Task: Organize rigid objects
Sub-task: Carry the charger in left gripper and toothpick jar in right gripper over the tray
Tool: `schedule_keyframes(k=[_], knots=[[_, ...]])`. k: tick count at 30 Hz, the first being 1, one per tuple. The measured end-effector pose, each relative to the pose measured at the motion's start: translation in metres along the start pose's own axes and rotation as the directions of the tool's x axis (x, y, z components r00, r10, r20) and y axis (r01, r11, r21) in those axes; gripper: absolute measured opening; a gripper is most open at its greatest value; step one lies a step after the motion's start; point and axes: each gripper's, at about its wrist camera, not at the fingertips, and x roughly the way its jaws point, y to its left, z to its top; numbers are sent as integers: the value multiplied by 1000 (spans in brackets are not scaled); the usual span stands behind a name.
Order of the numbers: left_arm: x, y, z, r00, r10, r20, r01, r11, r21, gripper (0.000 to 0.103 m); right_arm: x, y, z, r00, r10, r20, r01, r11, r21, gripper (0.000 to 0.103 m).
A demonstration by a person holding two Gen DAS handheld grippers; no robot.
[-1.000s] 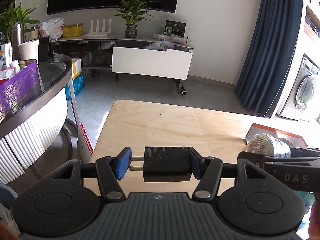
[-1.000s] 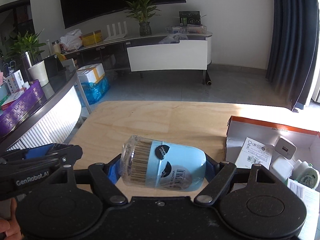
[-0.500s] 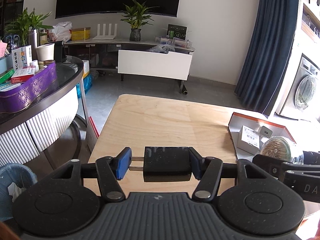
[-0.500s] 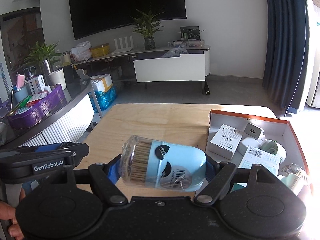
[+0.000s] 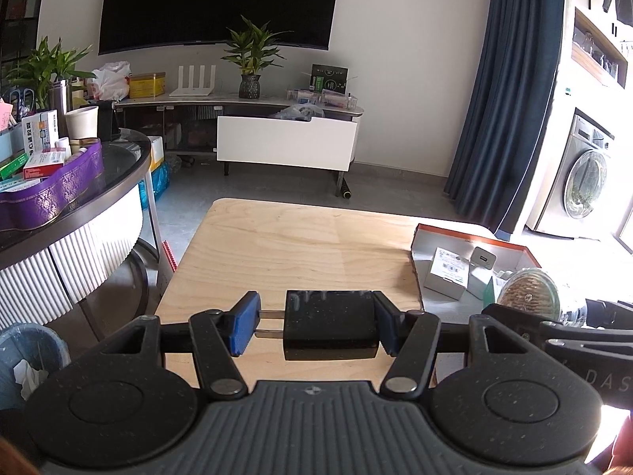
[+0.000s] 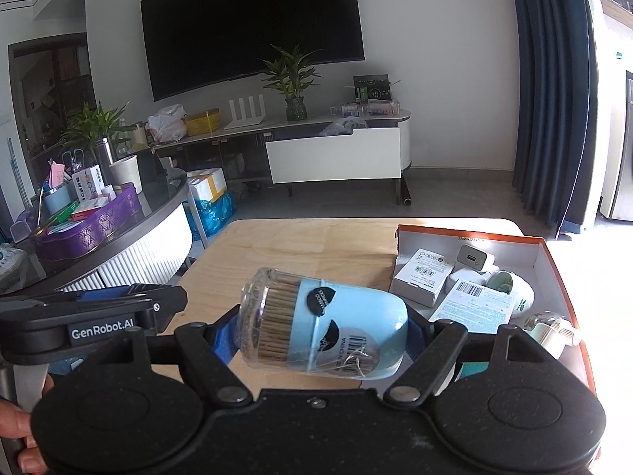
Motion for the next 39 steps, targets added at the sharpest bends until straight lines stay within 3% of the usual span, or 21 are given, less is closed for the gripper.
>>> schedule_keyframes(k=[15, 39], knots=[[-16, -25, -7, 998, -60, 32, 58, 997, 44, 61, -38, -18, -7, 998, -25, 58, 24, 1000, 17, 93], [-13, -42, -10, 992, -119, 29, 116, 989, 93, 61, -54, -40, -9, 993, -86, 79, 81, 995, 64, 93]])
